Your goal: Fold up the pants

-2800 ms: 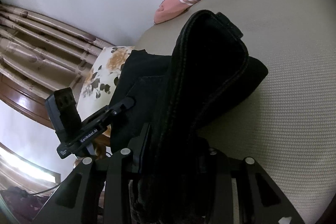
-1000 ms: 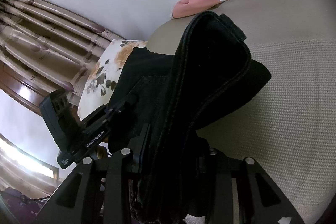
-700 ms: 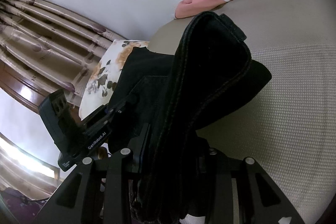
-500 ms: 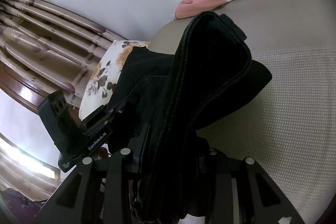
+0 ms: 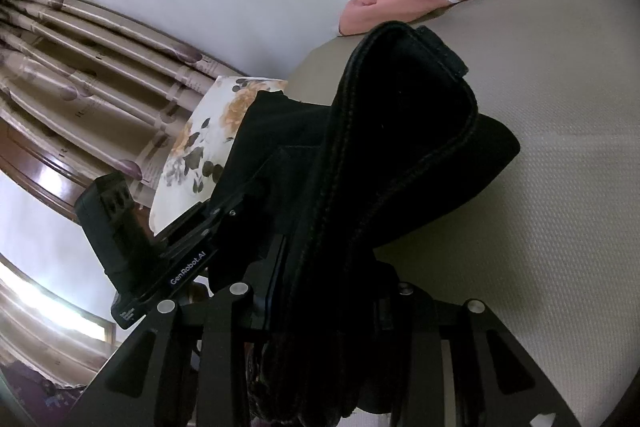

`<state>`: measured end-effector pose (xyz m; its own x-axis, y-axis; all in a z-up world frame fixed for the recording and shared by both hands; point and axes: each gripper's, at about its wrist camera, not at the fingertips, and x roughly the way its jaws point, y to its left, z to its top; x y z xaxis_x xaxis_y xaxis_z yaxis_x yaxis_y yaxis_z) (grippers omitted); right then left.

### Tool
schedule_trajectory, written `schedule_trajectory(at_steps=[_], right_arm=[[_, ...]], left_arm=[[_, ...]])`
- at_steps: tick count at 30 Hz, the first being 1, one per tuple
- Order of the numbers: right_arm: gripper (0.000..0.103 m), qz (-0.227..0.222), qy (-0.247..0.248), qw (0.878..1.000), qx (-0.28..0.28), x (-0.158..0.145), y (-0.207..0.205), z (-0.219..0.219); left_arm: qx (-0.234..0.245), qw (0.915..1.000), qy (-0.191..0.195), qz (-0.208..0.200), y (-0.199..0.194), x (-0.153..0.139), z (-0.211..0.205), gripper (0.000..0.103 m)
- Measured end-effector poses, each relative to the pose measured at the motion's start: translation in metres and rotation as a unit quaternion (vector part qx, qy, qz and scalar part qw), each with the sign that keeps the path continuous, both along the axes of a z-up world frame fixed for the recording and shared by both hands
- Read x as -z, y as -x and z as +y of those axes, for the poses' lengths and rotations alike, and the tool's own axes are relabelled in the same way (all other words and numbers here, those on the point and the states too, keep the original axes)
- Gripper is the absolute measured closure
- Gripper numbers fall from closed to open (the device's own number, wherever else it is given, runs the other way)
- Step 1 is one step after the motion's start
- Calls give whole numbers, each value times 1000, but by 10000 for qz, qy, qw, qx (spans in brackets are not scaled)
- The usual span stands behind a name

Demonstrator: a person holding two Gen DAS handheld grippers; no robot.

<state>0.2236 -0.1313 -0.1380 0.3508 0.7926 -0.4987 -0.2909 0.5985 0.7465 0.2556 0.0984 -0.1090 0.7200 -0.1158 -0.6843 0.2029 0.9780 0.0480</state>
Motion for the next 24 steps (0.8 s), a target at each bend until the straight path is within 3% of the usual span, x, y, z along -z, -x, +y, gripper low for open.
schedule_trajectory(at_steps=[24], right_arm=[[71,-176,-49,9998,-74,-4,-50,18]], left_arm=[[-277,9995,64,-161,-54,-8,22,79]])
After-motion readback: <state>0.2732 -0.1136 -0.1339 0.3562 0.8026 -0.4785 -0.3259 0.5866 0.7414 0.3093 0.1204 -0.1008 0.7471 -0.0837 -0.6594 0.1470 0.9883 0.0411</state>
